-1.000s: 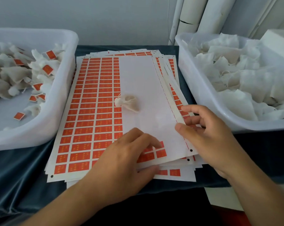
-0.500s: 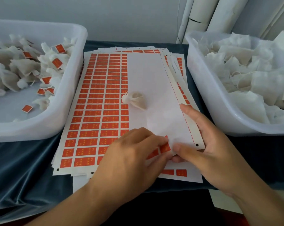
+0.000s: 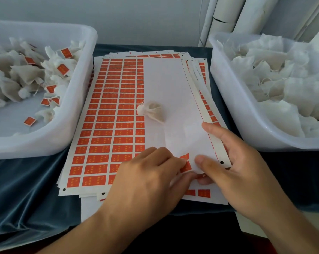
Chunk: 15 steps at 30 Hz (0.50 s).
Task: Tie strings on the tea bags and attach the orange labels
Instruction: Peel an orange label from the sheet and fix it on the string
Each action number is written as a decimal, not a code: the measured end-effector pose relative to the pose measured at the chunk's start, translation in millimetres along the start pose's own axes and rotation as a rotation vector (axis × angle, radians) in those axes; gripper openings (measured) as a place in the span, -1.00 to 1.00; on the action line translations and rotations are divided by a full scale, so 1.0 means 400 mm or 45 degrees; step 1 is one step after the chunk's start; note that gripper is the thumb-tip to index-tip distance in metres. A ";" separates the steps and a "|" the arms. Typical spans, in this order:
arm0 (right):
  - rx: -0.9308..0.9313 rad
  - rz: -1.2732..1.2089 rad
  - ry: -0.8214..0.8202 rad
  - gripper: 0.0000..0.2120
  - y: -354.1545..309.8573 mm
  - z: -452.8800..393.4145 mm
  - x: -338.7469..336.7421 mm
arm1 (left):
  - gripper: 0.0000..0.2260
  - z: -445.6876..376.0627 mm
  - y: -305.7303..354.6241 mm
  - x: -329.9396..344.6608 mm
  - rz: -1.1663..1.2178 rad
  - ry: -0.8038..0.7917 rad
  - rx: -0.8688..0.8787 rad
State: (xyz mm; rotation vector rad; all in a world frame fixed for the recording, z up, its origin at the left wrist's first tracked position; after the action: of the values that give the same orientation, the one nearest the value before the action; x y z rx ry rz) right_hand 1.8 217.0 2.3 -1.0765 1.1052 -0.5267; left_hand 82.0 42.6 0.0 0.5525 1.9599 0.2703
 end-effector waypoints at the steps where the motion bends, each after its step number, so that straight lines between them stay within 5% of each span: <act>1: -0.004 0.013 -0.003 -0.44 -0.002 0.001 0.001 | -0.77 -0.002 0.000 0.002 -0.001 -0.006 -0.016; 15: -0.108 0.205 0.020 -0.51 -0.012 0.008 -0.006 | -0.80 -0.015 -0.013 0.000 0.327 -0.115 -0.250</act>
State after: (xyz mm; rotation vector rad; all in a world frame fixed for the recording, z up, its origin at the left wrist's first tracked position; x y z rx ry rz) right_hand 4.3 218.0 7.7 -1.0475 1.2251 -0.3637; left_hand 75.4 38.6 0.2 0.6754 1.7509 0.5827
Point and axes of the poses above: each hand's wrist, its own z-axis away from the middle knuckle, its own x-axis out of the palm, y = z × x, the point moved 2 cm from there along -z, towards the middle knuckle, and after that the axes turned 2 degrees about x, right-handed, at the moved point
